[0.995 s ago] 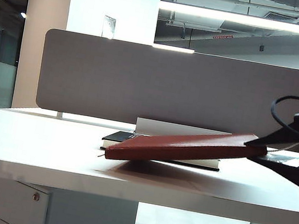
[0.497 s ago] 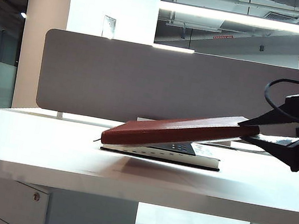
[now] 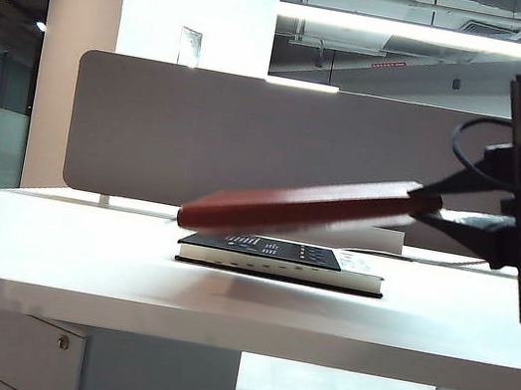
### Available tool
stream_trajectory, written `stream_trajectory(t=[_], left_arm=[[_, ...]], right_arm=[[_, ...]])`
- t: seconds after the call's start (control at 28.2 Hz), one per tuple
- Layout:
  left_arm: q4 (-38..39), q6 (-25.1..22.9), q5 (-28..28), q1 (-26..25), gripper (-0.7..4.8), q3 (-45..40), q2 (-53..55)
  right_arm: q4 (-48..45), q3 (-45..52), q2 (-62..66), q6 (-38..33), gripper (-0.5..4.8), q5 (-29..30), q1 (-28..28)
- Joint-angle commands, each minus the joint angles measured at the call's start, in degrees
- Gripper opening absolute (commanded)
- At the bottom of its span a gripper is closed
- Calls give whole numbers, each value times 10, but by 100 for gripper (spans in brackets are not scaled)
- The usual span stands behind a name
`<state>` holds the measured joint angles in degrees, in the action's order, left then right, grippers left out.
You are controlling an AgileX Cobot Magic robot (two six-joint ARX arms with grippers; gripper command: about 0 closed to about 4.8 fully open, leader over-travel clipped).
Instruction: Pick up the red book and place it on top of the black book.
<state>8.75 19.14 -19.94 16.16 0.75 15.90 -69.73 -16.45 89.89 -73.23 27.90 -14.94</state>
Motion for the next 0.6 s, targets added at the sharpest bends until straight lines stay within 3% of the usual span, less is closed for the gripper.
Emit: stream_trajectory(t=[0.04, 0.6], left_arm=[[4, 0, -5, 0, 80, -2, 0], [5, -1, -4, 0, 80, -2, 0]], right_arm=[[-13, -20, -5, 7, -2, 3, -1], [45, -73, 10, 26, -2, -3, 0]])
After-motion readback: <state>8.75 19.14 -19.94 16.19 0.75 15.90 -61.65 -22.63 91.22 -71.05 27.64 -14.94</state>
